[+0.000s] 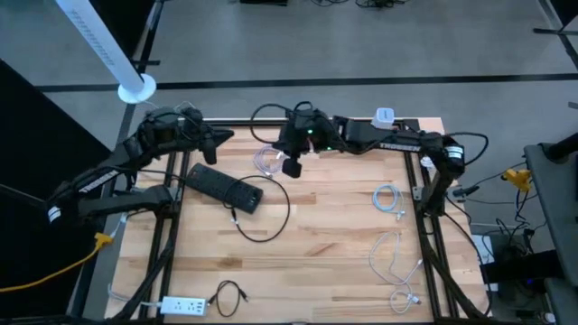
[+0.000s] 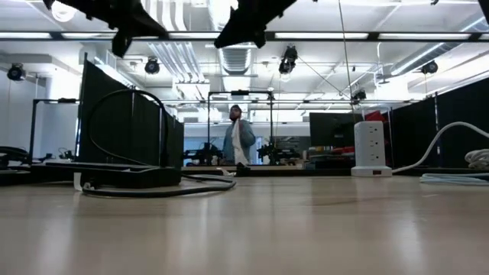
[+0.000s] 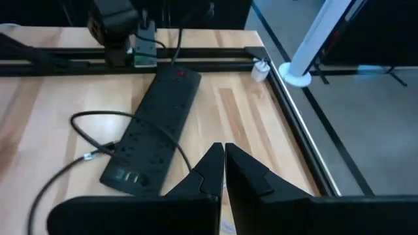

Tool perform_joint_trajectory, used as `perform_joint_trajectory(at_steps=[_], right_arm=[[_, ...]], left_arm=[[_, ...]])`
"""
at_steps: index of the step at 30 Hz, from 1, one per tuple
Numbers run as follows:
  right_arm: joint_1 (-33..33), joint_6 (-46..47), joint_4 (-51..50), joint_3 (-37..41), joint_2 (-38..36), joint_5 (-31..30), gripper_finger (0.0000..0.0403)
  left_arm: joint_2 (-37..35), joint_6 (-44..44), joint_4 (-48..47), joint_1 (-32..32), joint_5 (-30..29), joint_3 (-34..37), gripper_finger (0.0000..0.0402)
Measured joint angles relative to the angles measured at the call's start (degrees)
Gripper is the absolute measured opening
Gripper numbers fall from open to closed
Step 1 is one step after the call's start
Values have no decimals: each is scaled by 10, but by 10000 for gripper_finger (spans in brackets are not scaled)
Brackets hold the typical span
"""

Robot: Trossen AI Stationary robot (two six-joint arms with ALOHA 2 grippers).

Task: Insert USB
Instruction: Insert the top left white charger cable into the black outlet extension

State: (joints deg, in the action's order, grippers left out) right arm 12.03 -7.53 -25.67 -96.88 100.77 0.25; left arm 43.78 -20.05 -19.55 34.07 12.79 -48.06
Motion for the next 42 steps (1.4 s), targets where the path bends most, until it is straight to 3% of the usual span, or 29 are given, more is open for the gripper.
perform_joint_trajectory(at_steps=[8,13,17,22,31,38,42], right_arm=[[0,-21,24,58,52,14,7],[6,5,106,80,131,29,67],[12,35,138,73,205,-16,122],[16,49,165,69,253,-2,142],[16,53,190,69,287,8,101],[16,84,173,67,290,15,9],[15,85,150,69,273,18,21]], left_arm=[[11,-1,11,0,51,-9,0],[-24,-10,13,0,69,-22,0],[-53,-24,1,0,66,-21,0],[-73,-51,-37,0,58,-20,0],[-77,-62,-77,0,56,-12,0],[-73,-60,-75,0,56,-7,0],[-71,-58,-75,0,56,-3,0]])
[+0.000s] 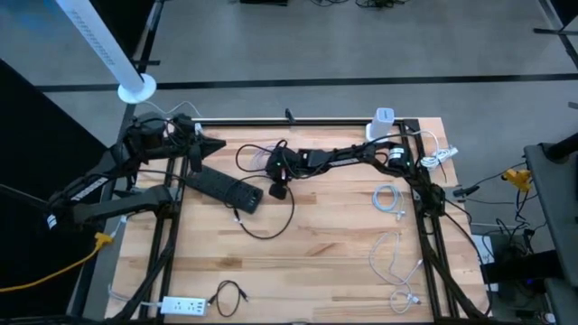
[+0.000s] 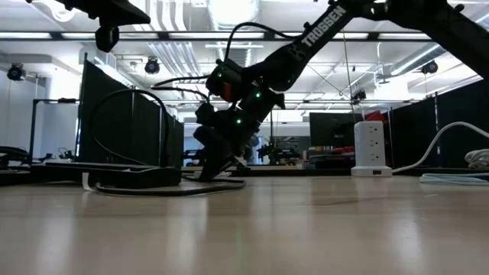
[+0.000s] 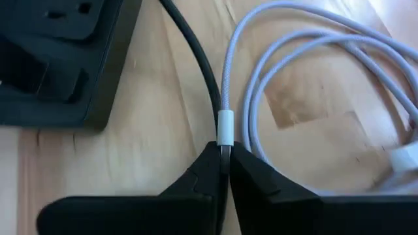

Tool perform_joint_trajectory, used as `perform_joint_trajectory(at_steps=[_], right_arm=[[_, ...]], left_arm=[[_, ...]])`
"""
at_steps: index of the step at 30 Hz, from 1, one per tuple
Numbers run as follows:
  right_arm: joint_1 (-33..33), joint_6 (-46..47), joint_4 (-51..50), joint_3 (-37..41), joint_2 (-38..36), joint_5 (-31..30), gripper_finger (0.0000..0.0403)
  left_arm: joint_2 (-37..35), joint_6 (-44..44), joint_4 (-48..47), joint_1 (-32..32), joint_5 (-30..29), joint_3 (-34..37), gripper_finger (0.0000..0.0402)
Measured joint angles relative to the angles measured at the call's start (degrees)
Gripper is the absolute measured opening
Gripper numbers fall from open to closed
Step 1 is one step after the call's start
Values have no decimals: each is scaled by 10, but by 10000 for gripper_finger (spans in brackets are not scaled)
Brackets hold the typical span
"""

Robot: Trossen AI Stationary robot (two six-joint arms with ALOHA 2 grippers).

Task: Insert USB
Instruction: Insert the top left white charger cable into the black outlet extension

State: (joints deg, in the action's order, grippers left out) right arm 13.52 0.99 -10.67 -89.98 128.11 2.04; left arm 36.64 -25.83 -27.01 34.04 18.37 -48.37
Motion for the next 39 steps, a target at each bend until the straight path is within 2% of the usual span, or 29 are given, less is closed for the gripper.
perform_joint_trajectory(at_steps=[7,14,24,28,32,39], right_arm=[[0,-14,-32,-1,-50,8,12],[-3,-52,-53,0,-131,14,5],[-4,-81,-31,-1,-248,9,5],[-4,-84,-21,-1,-273,6,5],[-4,-85,-23,-1,-290,-5,5],[-6,-83,-27,0,-300,15,5]], left_arm=[[8,9,2,0,0,11,0],[11,14,39,-3,2,58,0],[48,16,277,-57,17,112,7],[82,13,342,-66,17,116,37],[117,33,372,-75,17,99,90],[167,200,371,-98,17,40,188]])
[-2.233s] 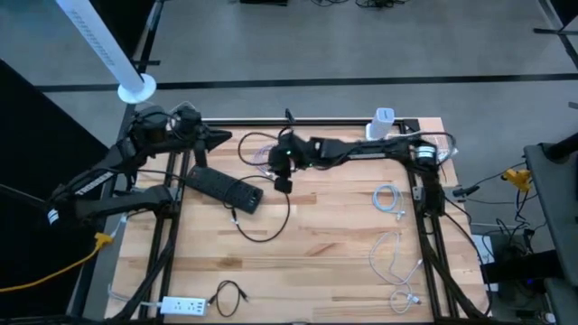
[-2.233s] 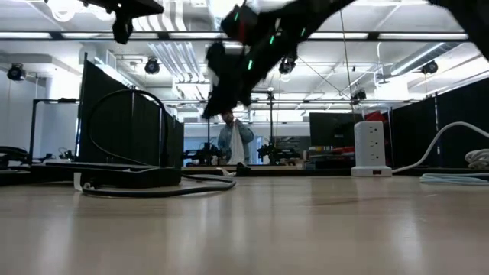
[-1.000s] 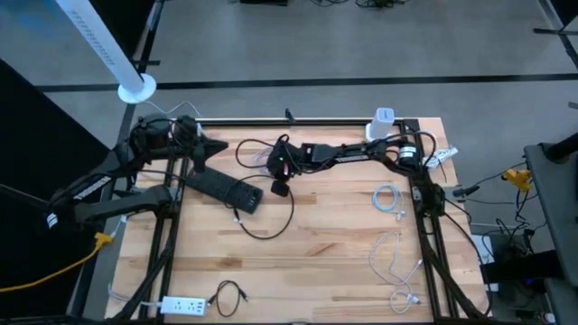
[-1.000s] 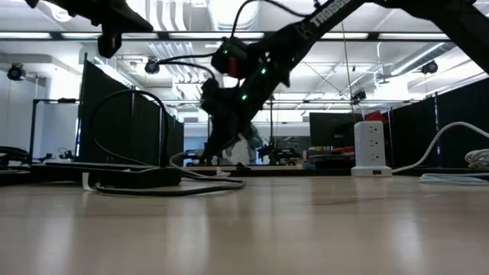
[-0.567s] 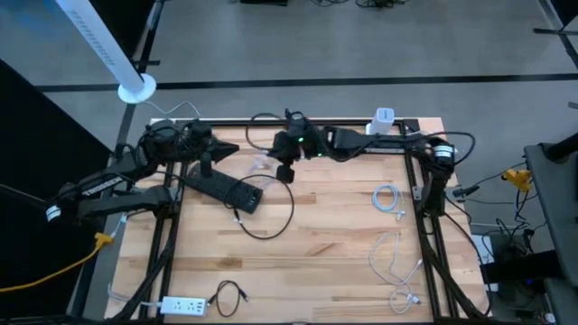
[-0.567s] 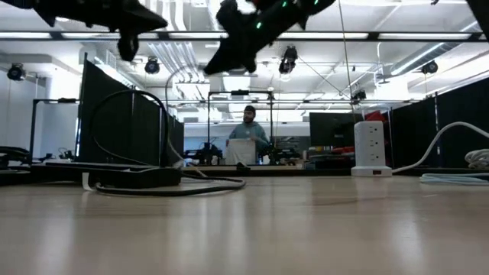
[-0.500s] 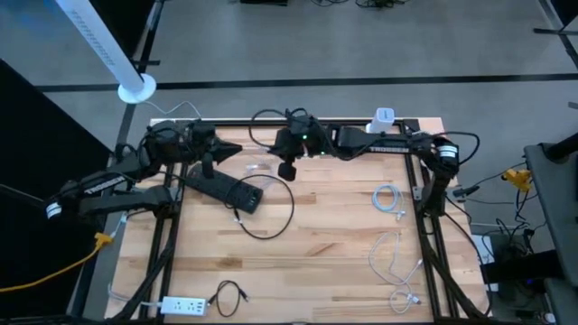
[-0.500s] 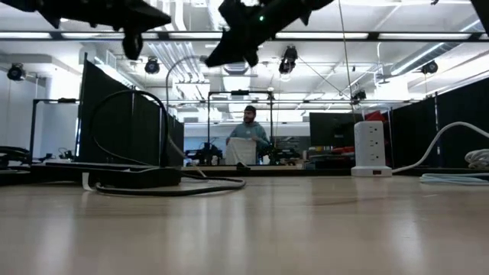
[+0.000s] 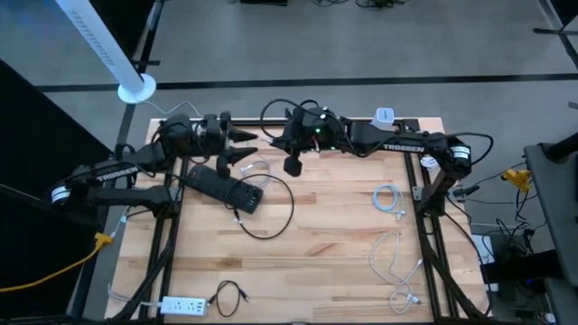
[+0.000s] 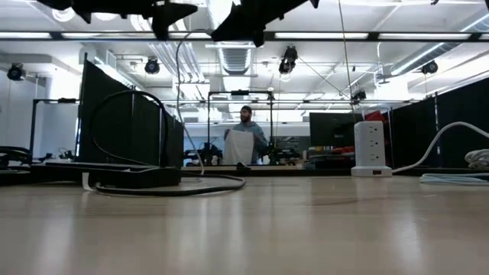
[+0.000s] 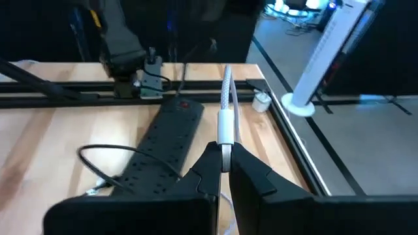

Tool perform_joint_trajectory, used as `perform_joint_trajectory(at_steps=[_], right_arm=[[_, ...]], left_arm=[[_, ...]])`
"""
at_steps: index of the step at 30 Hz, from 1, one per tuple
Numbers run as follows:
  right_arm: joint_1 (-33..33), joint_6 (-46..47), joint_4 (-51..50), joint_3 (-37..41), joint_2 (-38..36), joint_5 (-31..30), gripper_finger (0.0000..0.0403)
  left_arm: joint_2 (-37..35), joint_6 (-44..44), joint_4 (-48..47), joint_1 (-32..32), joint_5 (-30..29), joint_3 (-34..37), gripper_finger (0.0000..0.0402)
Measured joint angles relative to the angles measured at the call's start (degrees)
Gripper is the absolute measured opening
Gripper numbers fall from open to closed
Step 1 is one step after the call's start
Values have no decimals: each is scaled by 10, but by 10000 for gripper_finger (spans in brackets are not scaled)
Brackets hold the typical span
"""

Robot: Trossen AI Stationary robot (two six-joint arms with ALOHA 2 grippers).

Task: Insert USB
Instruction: Insert the top left white charger cable into the black outlet extension

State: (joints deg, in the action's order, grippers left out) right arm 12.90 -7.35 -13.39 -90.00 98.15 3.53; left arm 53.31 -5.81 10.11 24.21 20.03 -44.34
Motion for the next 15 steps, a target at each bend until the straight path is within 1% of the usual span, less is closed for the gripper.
perform_joint_trajectory(at_steps=[4,8,12,15], right_arm=[[-5,4,-4,0,0,21,5],[-16,13,-5,0,-5,30,5],[-26,13,-18,0,-14,29,5],[-29,13,-15,0,-27,23,5]], left_arm=[[33,61,-33,-7,-1,-35,223],[64,92,-71,-8,1,-66,238],[79,120,-124,-9,18,-93,230],[78,137,-168,-9,20,-110,203]])
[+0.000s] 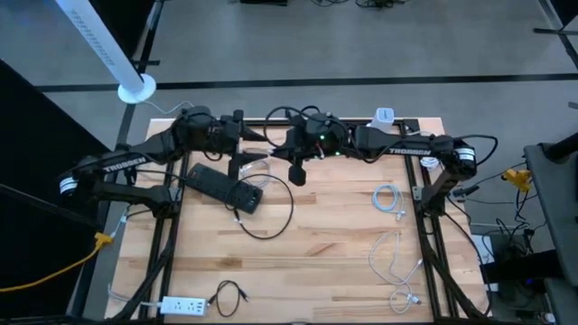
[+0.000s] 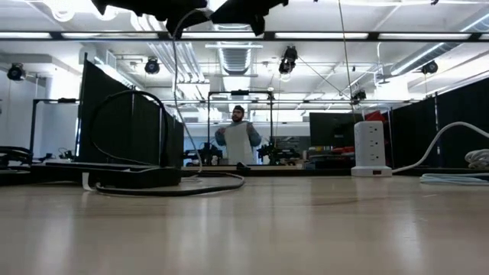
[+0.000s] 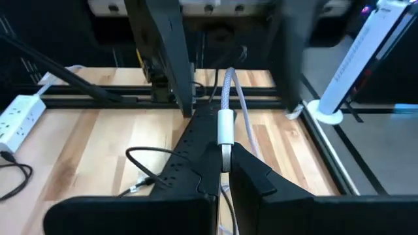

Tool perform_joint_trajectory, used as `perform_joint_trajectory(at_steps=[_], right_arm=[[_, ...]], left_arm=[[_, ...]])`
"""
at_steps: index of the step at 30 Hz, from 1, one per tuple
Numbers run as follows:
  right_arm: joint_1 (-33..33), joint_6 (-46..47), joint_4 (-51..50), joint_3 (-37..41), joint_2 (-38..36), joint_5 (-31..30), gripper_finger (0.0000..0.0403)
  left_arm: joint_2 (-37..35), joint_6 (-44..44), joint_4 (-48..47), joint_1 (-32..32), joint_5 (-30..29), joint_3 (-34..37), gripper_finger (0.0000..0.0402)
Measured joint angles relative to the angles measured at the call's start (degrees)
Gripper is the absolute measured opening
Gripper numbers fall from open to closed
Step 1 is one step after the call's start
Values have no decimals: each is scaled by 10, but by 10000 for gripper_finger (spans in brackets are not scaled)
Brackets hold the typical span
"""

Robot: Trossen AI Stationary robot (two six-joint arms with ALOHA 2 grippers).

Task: Insert USB
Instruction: Insert the top left white charger cable into the black outlet extension

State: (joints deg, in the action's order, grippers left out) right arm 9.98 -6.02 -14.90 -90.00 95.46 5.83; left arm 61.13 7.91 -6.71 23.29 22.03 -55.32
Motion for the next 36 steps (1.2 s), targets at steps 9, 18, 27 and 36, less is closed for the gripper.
perform_joint_trajectory(at_steps=[9,18,27,36], right_arm=[[0,-5,-3,0,-13,-9,5],[0,-2,-7,0,-13,-11,5],[0,0,-10,0,-13,-9,5],[0,-8,-7,0,-13,-8,5]], left_arm=[[4,7,-13,0,-5,-27,83],[22,4,-20,0,-5,-28,81],[25,6,-32,0,0,-28,102],[25,-44,-74,0,10,-29,2]])
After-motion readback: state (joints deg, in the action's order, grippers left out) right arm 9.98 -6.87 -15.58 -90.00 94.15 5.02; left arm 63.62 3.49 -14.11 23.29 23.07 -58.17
